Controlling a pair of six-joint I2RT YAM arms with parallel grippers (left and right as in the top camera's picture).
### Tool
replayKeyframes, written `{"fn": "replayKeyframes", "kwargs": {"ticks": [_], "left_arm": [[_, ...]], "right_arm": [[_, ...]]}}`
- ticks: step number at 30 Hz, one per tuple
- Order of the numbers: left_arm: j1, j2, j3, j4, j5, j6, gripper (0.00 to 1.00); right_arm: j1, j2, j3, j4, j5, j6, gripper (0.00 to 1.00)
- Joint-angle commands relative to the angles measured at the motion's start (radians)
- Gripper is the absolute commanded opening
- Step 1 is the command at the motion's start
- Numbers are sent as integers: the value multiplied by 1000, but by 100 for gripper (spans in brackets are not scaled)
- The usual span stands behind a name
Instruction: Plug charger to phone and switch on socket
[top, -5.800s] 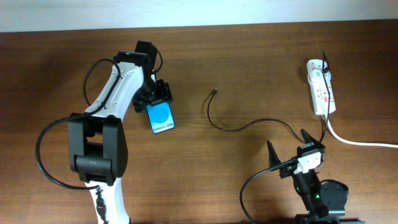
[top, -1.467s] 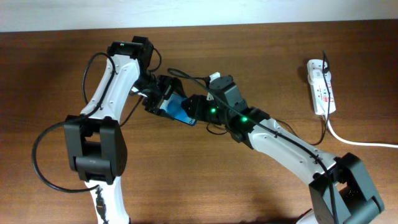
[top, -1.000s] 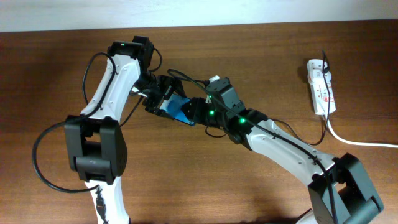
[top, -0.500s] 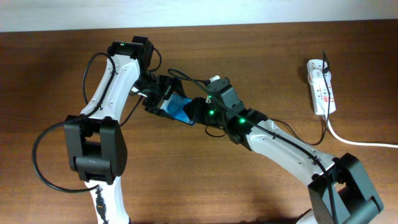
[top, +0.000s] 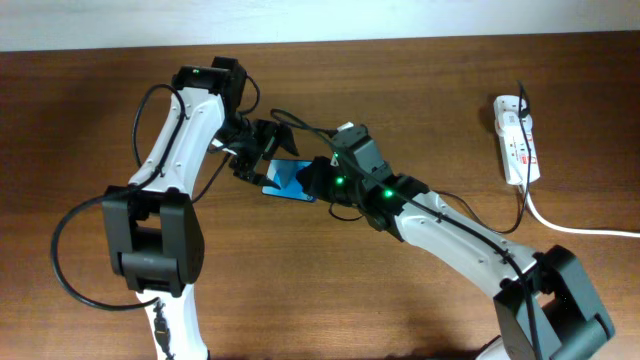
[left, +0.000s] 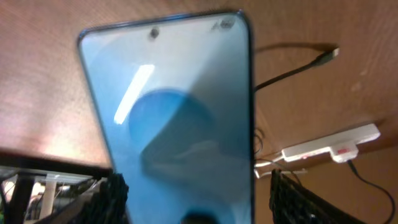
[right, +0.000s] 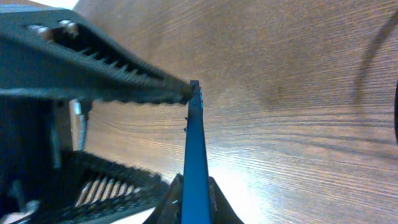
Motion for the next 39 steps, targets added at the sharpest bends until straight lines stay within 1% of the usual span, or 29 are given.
{"fn": "replayKeyframes", "kwargs": {"ticks": [1,5,8,10,13,15,17,18,19,20,21,22,23,24,25,26,27,29,30,32,35,38,39], "left_arm": [[-3,-5,16,-3,7,6,4],[-3,-5,16,-3,6,7,10],[-2,-5,16,5,5,7,11],[2,-5,16,10,4,21,12],[16,-5,16,34,11,135,13],[24,-5,16,66,43,216,14],[37,-5,16,135,118,360,19],[41,-5,16,162,149,430,23],[44,-5,16,190,183,492,33],[45,-5,16,208,211,523,37],[45,-5,16,217,231,530,41],[45,-5,16,227,242,529,50],[45,-5,16,245,261,538,56],[45,-5,16,271,304,599,59],[45,-5,16,315,378,656,59],[45,-5,16,376,472,669,59],[45,-5,16,421,537,669,59],[45,-5,16,565,683,660,59],[45,-5,16,626,721,626,61],[45,-5,16,660,725,591,63],[45,-5,16,694,725,542,64],[45,-5,16,767,716,452,64],[42,-5,16,812,694,390,64]], "right_arm": [[1,0,10,17,8,-31,7],[-24,-1,10,27,-6,-31,5],[-51,-1,10,23,-23,-31,4],[-81,-6,10,13,-29,-63,4],[-123,-39,10,0,-29,-127,4],[-148,-68,10,-1,-28,-129,4],[-185,-112,10,0,-24,-129,4],[-198,-129,10,1,-23,-129,4],[-208,-144,10,2,-16,-127,4],[-218,-159,10,2,5,-112,4],[-224,-171,10,2,31,-89,4],[-226,-190,11,8,95,-43,4],[-226,-201,11,13,137,-12,4],[-225,-212,12,24,187,24,4],[-225,-220,12,52,245,74,4],[-225,-220,12,81,281,114,4],[-225,-220,12,106,304,147,4],[-224,-212,12,200,334,199,4],[-224,-206,12,267,344,227,4],[-224,-196,12,314,353,300,4],[-209,-180,12,359,350,341,4],[-171,-167,12,389,351,344,4],[-152,-162,12,394,354,373,4]]}}
